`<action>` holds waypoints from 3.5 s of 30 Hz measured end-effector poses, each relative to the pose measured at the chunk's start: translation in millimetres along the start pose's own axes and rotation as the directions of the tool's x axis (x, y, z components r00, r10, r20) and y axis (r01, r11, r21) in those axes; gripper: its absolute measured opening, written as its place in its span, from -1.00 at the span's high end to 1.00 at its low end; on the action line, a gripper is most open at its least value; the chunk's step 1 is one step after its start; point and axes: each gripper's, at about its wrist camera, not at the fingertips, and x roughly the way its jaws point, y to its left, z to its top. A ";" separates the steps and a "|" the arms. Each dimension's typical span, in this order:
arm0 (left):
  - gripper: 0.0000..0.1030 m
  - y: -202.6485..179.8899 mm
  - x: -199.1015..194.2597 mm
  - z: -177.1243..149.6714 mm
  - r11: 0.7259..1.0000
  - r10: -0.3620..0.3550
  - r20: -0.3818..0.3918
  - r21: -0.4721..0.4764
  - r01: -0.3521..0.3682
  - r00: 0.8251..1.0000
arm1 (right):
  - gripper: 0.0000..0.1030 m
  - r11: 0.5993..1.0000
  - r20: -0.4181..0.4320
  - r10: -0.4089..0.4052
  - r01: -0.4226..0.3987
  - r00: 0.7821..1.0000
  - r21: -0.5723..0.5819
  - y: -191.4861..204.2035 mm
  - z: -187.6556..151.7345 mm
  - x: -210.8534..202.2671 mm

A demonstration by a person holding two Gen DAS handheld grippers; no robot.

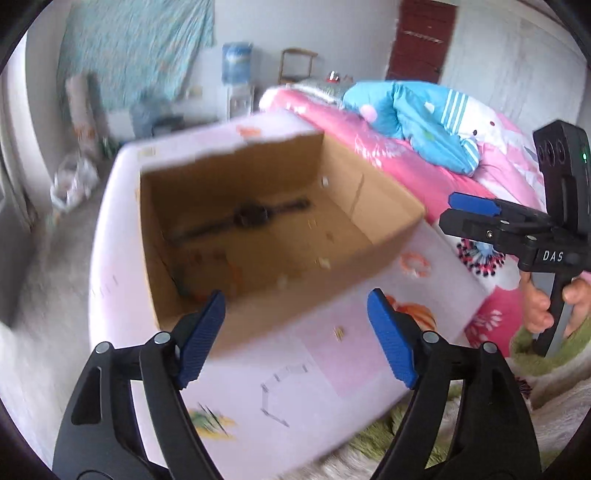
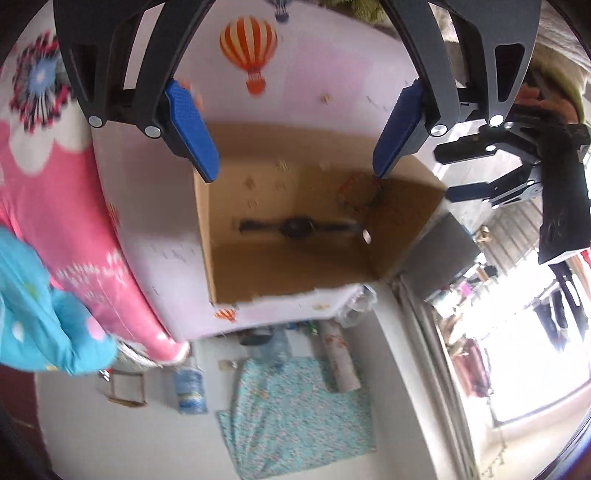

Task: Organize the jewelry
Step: 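Withdraw both grippers from the box back toward the orange bracelet, then lower the right gripper onto the orange bead bracelet and close on it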

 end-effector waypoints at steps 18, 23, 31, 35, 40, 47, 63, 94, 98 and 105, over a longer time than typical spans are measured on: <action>-0.56 -9.9 97.7 -69.8 0.977 0.199 -0.276 -0.020 -0.213 0.940 | -0.65 0.974 -0.305 -0.222 0.224 0.926 -0.029 -24.1 -95.6 70.6; -0.67 -7.9 103.3 -66.9 0.975 0.197 -0.265 -0.050 -0.217 0.944 | -0.71 0.969 -0.317 -0.241 0.244 0.917 -0.029 -28.6 -97.3 78.1; -0.84 -16.9 122.6 -60.7 0.972 0.205 -0.251 -0.058 -0.226 0.946 | -0.87 0.957 -0.314 -0.289 0.282 0.904 -0.068 -20.5 -98.0 85.9; -0.84 -17.4 122.6 -62.8 0.971 0.209 -0.241 -0.062 -0.230 0.948 | -0.87 0.957 -0.314 -0.291 0.283 0.904 -0.071 -22.6 -95.3 88.8; -0.84 -17.9 123.3 -64.4 0.970 0.214 -0.232 -0.067 -0.235 0.949 | -0.87 0.955 -0.321 -0.294 0.288 0.900 -0.067 -21.4 -94.3 90.0; -0.84 -20.1 127.0 -63.9 0.970 0.215 -0.226 -0.067 -0.235 0.950 | -0.87 0.955 -0.338 -0.293 0.289 0.894 -0.065 -23.4 -91.6 92.5; -0.84 -20.0 119.8 -63.0 0.960 0.230 -0.244 -0.101 -0.260 0.942 | -0.87 0.955 -0.358 -0.294 0.291 0.886 -0.063 -22.1 -86.4 97.1; -0.84 -16.0 118.0 -64.2 0.947 0.247 -0.266 -0.140 -0.291 0.932 | -0.88 0.950 -0.356 -0.304 0.309 0.884 -0.044 -18.5 -87.1 96.5; -0.84 -15.2 116.8 -65.3 0.946 0.249 -0.264 -0.142 -0.293 0.932 | -0.87 0.962 -0.350 -0.264 0.272 0.899 -0.027 -20.6 -89.9 89.1; -0.84 -13.1 115.6 -67.7 0.945 0.250 -0.260 -0.142 -0.293 0.933 | -0.81 0.972 -0.182 -0.234 0.231 0.955 -0.037 -21.2 -72.4 51.0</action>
